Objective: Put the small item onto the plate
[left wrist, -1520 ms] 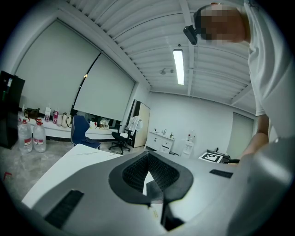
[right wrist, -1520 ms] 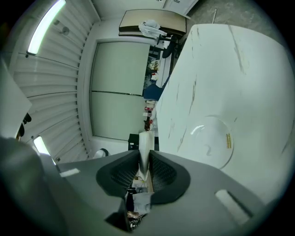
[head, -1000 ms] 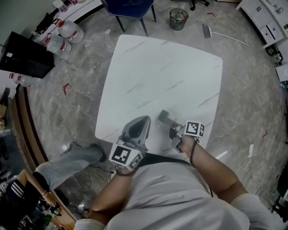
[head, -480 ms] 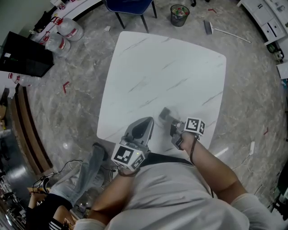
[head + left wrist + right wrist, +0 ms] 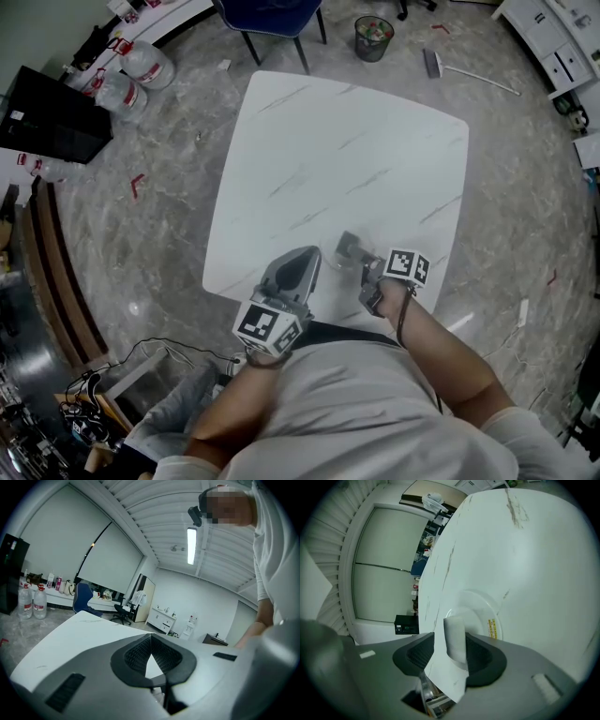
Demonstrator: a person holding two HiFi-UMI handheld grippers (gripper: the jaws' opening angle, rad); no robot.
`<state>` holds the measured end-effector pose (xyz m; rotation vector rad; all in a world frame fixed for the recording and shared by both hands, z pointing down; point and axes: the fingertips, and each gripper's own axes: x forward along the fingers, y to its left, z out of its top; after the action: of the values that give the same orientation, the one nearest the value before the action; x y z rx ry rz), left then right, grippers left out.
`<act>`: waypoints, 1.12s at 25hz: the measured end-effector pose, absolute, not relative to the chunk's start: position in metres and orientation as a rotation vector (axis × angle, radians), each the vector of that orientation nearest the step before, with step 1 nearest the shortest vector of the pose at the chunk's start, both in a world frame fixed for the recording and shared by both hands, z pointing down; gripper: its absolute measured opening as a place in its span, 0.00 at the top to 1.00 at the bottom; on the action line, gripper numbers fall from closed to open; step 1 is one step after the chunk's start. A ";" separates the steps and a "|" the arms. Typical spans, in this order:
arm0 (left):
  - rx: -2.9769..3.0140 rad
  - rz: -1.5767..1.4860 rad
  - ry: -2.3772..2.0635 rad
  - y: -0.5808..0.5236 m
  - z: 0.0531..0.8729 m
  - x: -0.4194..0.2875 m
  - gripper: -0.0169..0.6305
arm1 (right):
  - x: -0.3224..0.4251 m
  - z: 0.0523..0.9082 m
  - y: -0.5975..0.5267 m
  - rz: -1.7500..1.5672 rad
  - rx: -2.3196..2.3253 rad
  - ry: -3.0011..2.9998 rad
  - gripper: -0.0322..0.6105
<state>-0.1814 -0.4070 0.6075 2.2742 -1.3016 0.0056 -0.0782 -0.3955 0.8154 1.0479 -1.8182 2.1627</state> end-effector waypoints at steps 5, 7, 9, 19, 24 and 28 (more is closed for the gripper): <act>2.282 0.004 -1.295 -0.403 0.603 -0.172 0.96 | -0.071 0.817 -0.387 1.993 1.030 -1.788 0.56; 2.285 0.003 -1.291 -0.400 0.602 -0.168 0.96 | -0.066 0.818 -0.383 1.939 1.033 -1.776 0.56; 2.288 0.000 -1.294 -0.398 0.600 -0.166 0.96 | -0.062 0.817 -0.382 1.925 1.052 -1.774 0.55; 2.339 -0.022 -1.308 -0.388 0.573 -0.142 0.96 | -0.056 0.746 -0.384 1.806 0.950 -2.066 0.74; 2.362 -0.014 -1.354 -0.387 0.546 -0.128 0.96 | -0.040 0.677 -0.392 1.699 0.953 -2.294 0.94; 2.386 -0.014 -1.378 -0.384 0.516 -0.117 0.96 | -0.036 0.619 -0.390 1.552 0.891 -2.473 0.95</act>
<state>-0.1169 -0.3842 0.5165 2.3856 -1.3778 -0.0142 -0.0357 -0.3896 0.6192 0.8912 -2.4728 1.5517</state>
